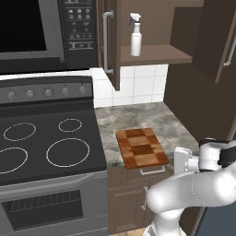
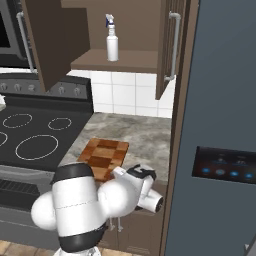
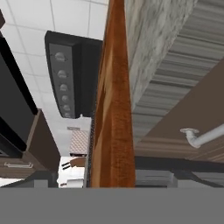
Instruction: Move the cutting board and knife to the sink. Then move spray from the cabinet to the counter.
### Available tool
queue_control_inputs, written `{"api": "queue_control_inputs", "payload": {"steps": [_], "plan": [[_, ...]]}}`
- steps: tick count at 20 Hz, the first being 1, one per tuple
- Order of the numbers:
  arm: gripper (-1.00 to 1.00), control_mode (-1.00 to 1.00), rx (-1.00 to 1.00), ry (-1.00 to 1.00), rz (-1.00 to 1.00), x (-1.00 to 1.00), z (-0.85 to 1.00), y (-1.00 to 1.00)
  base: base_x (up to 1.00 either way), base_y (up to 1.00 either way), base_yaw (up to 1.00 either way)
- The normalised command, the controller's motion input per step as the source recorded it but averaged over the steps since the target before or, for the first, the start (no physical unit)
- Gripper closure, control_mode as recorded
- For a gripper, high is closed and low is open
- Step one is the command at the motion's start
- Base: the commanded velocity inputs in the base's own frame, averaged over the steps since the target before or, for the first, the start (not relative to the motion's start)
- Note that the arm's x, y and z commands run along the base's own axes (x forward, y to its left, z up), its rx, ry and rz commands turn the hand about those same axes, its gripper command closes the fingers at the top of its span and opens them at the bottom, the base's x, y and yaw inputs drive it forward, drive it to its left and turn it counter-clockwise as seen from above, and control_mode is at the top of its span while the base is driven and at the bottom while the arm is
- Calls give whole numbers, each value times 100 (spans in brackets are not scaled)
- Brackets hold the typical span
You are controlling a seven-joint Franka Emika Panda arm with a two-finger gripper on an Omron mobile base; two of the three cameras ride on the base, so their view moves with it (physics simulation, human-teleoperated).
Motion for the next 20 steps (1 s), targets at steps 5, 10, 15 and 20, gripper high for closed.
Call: {"api": "queue_control_inputs", "payload": {"steps": [5, 10, 15, 20], "plan": [[-100, -100, 2, 0, 0, 2, -9, 1, 0, 0, 0], [-100, -100, 1, 0, 0, 3, -17, 8, 0, 0, 0], [-100, -100, 0, 0, 0, 3, -7, 15, 0, 0, 0], [-100, -100, 0, 0, 0, 15, 0, 2, 0, 0, 0]]}}
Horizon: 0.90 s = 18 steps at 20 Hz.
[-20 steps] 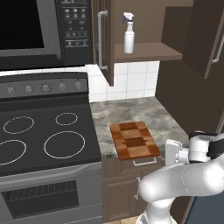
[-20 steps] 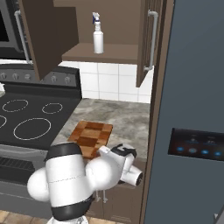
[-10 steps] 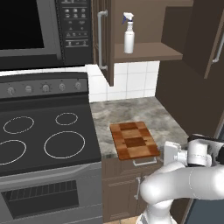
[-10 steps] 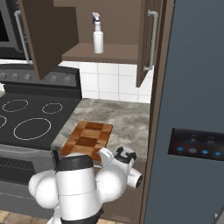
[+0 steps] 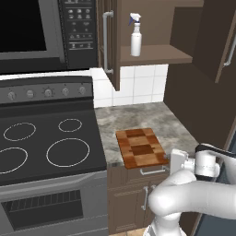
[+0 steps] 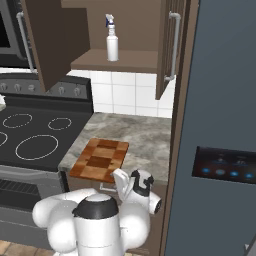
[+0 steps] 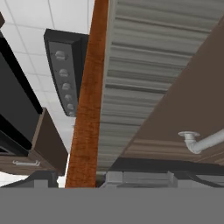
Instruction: Move the cutting board and knife to the sink. Then move spray from the cabinet to the counter.
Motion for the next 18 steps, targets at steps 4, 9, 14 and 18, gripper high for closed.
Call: {"api": "queue_control_inputs", "payload": {"steps": [4, 9, 14, 18], "plan": [[-100, -100, 0, 0, 0, 21, 0, 0, 0, 0, 0], [-100, -100, 0, 0, 0, 7, 0, 4, 0, 0, 0], [100, -100, 0, 0, 0, 8, 0, 23, 0, 0, 0], [100, -100, 0, 0, 0, 6, -2, 9, 0, 0, 0]]}}
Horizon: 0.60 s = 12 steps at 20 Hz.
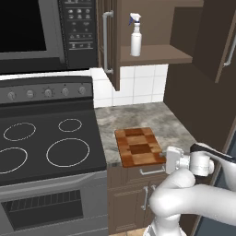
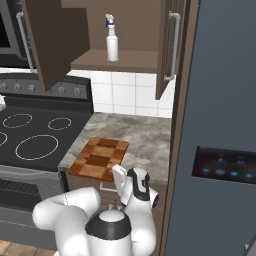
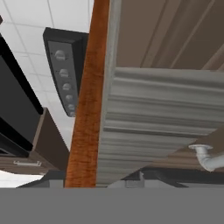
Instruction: Move the cutting board and knife to the sink. Then move spray from the cabinet to the counter.
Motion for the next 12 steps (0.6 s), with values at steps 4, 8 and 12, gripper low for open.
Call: {"api": "queue_control_inputs", "payload": {"steps": [4, 8, 12], "plan": [[100, -100, 0, 0, 0, 2, -5, 3, 0, 0, 0], [100, -100, 0, 0, 0, 0, -2, 1, 0, 0, 0], [100, -100, 0, -1, 0, -4, 0, 0, 0, 0, 0]]}}
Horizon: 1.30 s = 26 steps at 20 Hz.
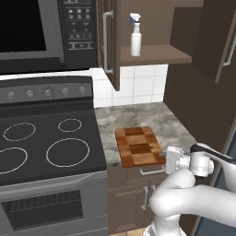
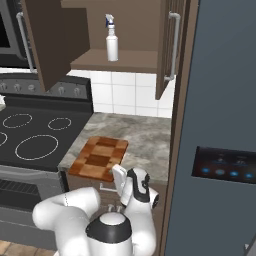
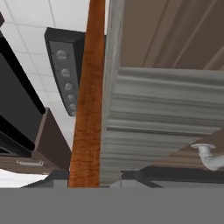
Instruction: Move the cutting board and knife to the sink. Then move spray from the cabinet to the counter.
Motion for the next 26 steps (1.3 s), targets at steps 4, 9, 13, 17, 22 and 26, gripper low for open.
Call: {"api": "queue_control_inputs", "payload": {"steps": [4, 9, 13, 17, 22, 26], "plan": [[100, -100, 0, -22, 1, -66, 28, 0, 0, 0, 0], [100, -100, 5, -6, 6, -72, 84, 0, 0, 0, 0], [100, -100, 14, 0, 7, -51, 75, 0, 0, 0, 0], [100, -100, 18, 2, 4, -46, 80, 0, 0, 0, 0], [100, -100, 20, 1, 1, -55, 68, 0, 0, 0, 0], [100, -100, 5, 0, 0, -59, 70, 0, 0, 0, 0]]}}
